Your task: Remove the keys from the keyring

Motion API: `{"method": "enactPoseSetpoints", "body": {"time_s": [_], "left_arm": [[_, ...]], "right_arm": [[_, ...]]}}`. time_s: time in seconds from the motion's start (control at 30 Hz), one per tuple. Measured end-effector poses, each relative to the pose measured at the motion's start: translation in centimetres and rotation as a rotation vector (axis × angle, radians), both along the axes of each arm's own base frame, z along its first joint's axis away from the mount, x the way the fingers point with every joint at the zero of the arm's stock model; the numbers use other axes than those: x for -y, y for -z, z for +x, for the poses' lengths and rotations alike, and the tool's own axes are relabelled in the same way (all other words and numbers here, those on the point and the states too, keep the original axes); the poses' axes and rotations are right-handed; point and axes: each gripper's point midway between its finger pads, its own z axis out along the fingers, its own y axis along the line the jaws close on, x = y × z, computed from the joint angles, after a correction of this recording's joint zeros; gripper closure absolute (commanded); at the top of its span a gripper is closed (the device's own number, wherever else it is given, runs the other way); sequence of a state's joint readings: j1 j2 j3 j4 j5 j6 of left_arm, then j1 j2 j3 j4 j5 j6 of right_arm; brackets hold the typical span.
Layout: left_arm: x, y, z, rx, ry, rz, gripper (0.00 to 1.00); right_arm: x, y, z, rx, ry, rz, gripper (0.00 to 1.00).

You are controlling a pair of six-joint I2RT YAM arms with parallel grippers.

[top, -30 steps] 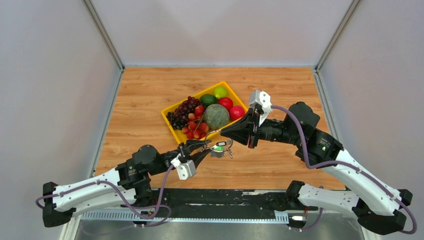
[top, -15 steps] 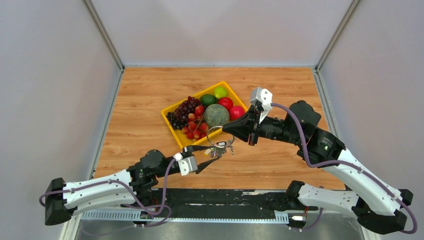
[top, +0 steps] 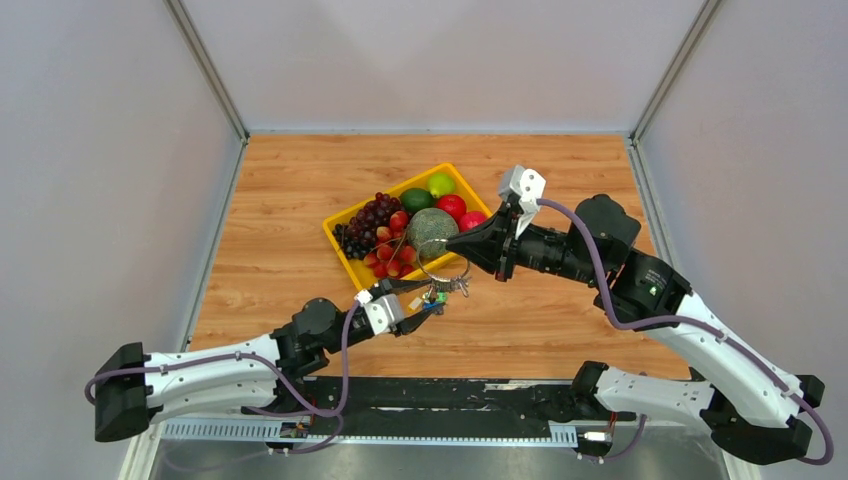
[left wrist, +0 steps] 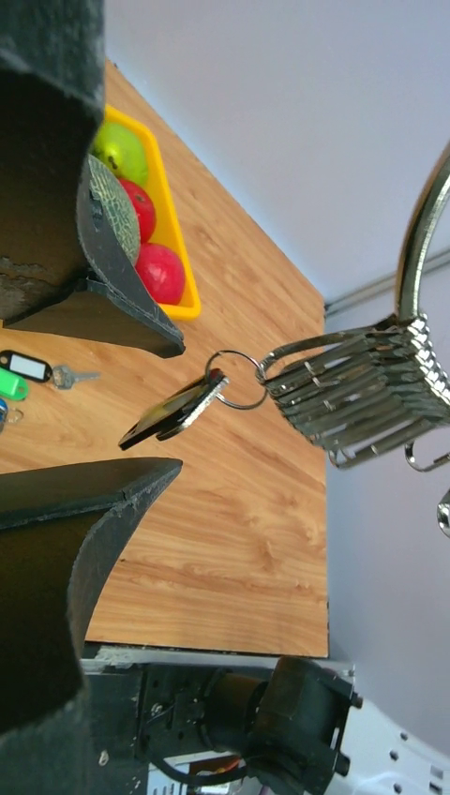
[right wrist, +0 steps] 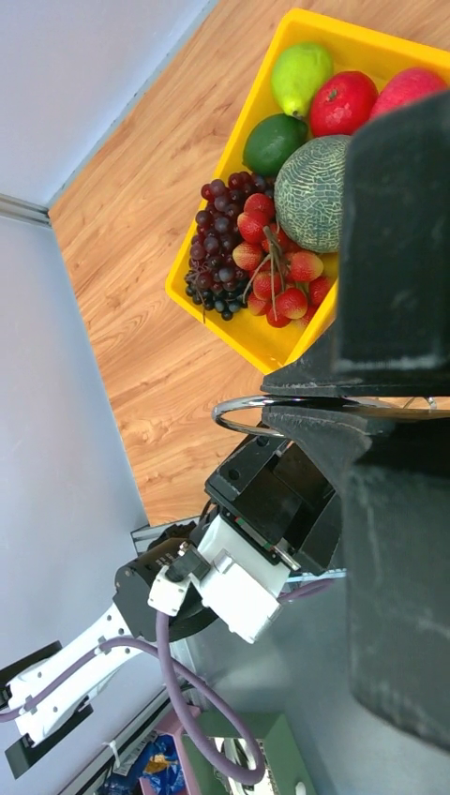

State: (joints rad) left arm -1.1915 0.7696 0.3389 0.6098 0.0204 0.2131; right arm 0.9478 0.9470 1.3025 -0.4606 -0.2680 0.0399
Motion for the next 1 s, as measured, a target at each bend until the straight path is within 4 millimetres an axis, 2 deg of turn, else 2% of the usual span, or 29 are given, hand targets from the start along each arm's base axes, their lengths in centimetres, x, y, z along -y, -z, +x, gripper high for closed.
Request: {"method": "enactPoseSetpoints", "body": {"time_s": [0.5, 0.6, 0.73, 1.0], "left_arm": [[-1.0, -0.5, 1.1, -0.004, -0.079, -0.064, 0.63], [-1.2, -0.9, 1.1, 0.002, -0.079, -0.076, 0.82], [-1.5, -0.9, 1.2, 0.004, -0.095, -0.070, 0.96], [-1.2, -0.3, 1.3, -0.017, -0.094, 0.011, 1.00]], "right_arm": [[0.1, -0.7, 0.1, 0.011, 0.005, 0.001, 1.00], [0.1, -0.7, 0.1, 0.011, 0.006, 0.001, 1.00], [0.2, -0.6, 0.2, 0.011, 0.012, 0.000, 1.00], [0.7, 0.1, 0.8, 0.006, 0.058, -0.025, 1.00]]}}
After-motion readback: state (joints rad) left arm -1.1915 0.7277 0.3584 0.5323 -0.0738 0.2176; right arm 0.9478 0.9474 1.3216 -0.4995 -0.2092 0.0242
